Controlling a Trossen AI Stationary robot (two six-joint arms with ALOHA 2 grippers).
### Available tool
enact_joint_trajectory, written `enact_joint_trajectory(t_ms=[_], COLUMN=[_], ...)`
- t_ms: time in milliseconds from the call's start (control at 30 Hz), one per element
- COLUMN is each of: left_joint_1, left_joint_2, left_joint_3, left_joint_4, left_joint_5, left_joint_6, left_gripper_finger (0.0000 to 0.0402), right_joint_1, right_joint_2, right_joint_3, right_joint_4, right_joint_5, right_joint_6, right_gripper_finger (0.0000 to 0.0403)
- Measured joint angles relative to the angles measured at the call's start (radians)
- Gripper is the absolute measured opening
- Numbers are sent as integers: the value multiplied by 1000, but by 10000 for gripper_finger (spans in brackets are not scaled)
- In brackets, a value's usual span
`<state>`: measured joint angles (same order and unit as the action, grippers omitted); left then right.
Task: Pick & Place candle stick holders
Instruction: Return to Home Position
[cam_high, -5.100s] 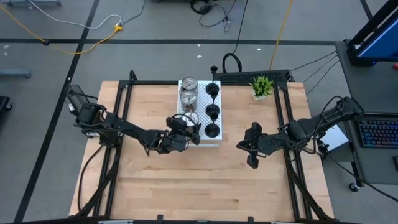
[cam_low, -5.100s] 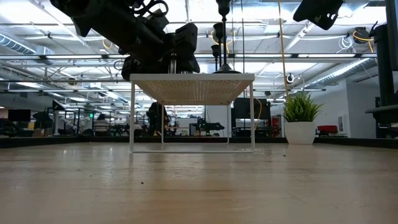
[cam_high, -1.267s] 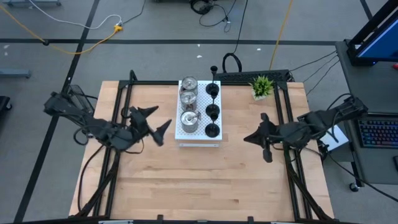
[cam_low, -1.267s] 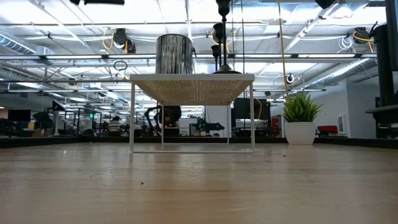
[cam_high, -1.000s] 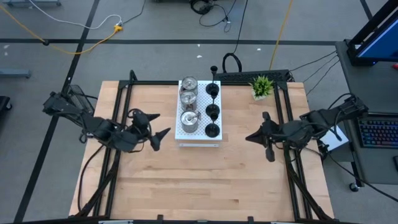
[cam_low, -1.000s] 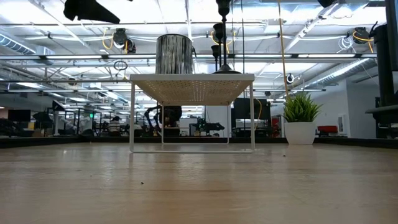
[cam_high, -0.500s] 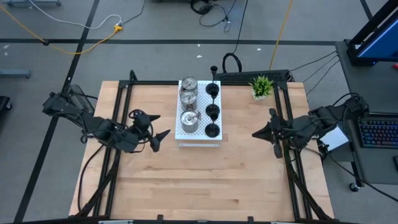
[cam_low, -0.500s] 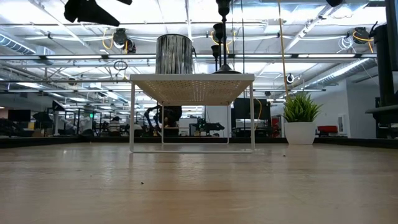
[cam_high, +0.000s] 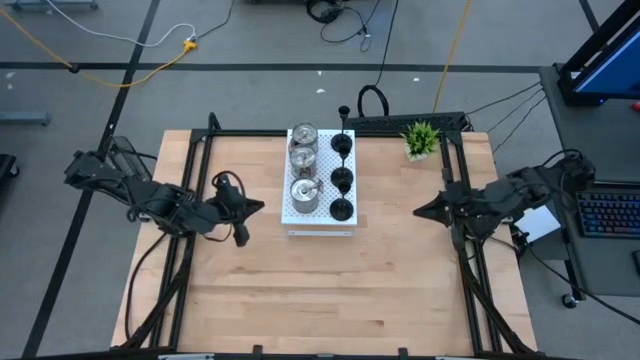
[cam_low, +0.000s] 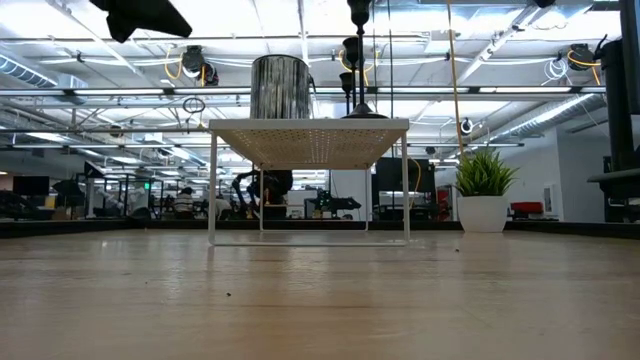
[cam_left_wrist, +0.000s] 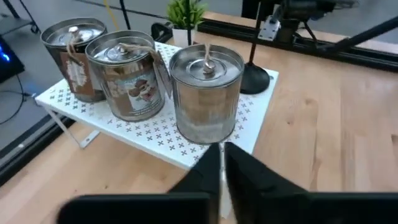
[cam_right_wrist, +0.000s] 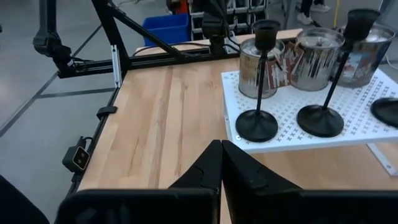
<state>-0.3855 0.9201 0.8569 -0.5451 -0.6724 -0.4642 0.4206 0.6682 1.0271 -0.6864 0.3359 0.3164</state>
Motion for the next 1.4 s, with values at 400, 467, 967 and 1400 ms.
enact_joint_trajectory(t_ms=[400,467,967,1400], left_joint_1=[0,0,44,180], left_joint_2=[-283,-333,-488,-609], left_joint_3=[-361,-415,-644,-664], left_joint_4=[389,414,610,592], left_joint_5=[90,96,87,207], left_joint_6=[55,41,74,148], left_gripper_finger=[9,10,9,4], right_joint_1=[0,0,0,0], right_joint_2=[-31,-31,-124,-392], right_joint_3=[0,0,-307,-478], right_joint_4=[-8,-18,210,324], right_joint_5=[0,0,0,57], right_joint_6=[-3,26,131,-7], right_gripper_finger=[0,0,0,0])
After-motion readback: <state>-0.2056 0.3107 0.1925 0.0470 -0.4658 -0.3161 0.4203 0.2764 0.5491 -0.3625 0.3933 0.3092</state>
